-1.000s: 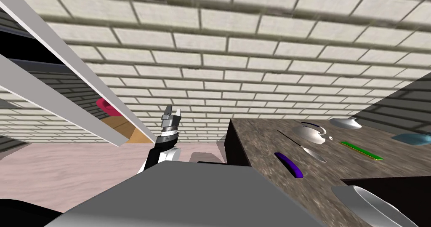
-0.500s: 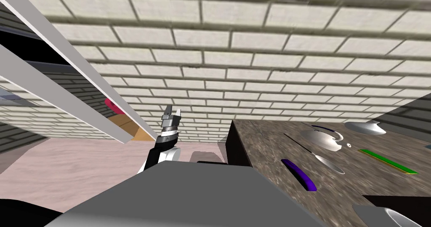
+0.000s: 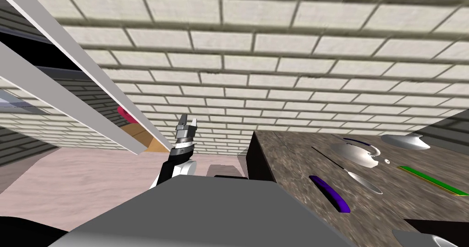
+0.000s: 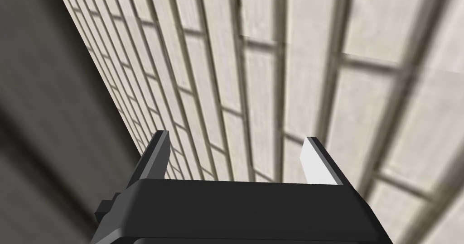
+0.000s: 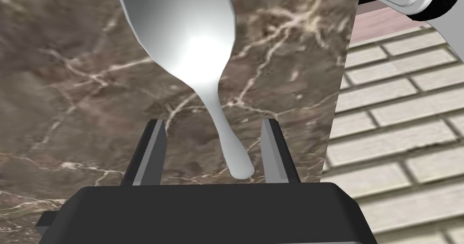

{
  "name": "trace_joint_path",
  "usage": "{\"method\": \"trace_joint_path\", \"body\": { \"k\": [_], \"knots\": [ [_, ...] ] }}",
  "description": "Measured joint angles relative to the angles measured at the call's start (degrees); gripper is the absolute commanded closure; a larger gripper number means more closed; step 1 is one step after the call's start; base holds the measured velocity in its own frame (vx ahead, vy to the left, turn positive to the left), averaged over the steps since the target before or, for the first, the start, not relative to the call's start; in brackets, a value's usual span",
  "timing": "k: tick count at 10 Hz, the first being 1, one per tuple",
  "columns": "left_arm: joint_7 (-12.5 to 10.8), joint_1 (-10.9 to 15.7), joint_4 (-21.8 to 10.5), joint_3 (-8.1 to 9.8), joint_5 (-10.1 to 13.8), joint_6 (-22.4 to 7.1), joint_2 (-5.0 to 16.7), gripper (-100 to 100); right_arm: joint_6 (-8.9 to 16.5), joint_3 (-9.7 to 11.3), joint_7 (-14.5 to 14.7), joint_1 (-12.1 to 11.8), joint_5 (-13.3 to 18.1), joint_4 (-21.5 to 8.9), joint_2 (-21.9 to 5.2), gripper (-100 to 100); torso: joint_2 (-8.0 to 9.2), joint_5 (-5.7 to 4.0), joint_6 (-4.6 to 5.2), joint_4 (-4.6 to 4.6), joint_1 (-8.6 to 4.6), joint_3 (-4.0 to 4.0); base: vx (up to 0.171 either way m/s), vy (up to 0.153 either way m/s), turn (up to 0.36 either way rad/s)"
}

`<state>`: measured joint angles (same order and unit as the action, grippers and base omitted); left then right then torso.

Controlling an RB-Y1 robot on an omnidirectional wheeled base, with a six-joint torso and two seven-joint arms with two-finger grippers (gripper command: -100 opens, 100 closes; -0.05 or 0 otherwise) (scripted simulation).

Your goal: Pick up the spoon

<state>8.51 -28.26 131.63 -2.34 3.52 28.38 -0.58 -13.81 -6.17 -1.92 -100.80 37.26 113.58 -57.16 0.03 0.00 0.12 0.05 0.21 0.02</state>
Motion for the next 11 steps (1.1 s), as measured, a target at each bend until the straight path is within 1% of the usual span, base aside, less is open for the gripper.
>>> {"method": "trace_joint_path", "body": {
  "k": [3,4,5,8,10,11],
  "knots": [
    [0.0,0.0,0.0,0.00,0.0,0.0,0.0,0,-0.2,0.1,0.0,0.0,0.0,0.2,0.0,100,0.07,-0.16,0.00,0.04,-0.39,0.05,0.000,0.002,0.001],
    [0.0,0.0,0.0,0.00,0.0,0.0,0.0,0,-0.3,0.1,0.0,0.0,0.0,0.2,0.0,0,0.08,-0.16,0.01,0.04,-0.42,0.06,0.000,0.000,0.000],
    [0.0,0.0,0.0,0.00,0.0,0.0,0.0,0,-0.3,0.1,0.0,0.0,0.0,0.2,0.0,100,0.08,-0.17,0.01,0.04,-0.43,0.06,-0.008,-0.016,-0.051],
    [0.0,0.0,0.0,0.00,0.0,0.0,0.0,0,0.1,-2.3,-0.3,-3.4,0.2,2.9,-0.3,100,0.12,-0.17,0.03,0.04,-0.50,0.08,-0.010,-0.024,-0.043],
    [0.0,0.0,0.0,0.00,0.0,0.0,0.0,0,0.6,-4.0,-0.6,-6.2,0.5,5.4,-0.5,100,0.11,-0.17,0.04,0.04,-0.47,0.07,-0.007,-0.014,-0.027],
    [0.0,0.0,0.0,0.00,0.0,0.0,0.0,0,0.6,-4.1,-0.6,-6.3,0.5,5.5,-0.5,0,0.10,-0.18,0.03,0.04,-0.46,0.07,0.000,0.000,0.000]
  ]
}}
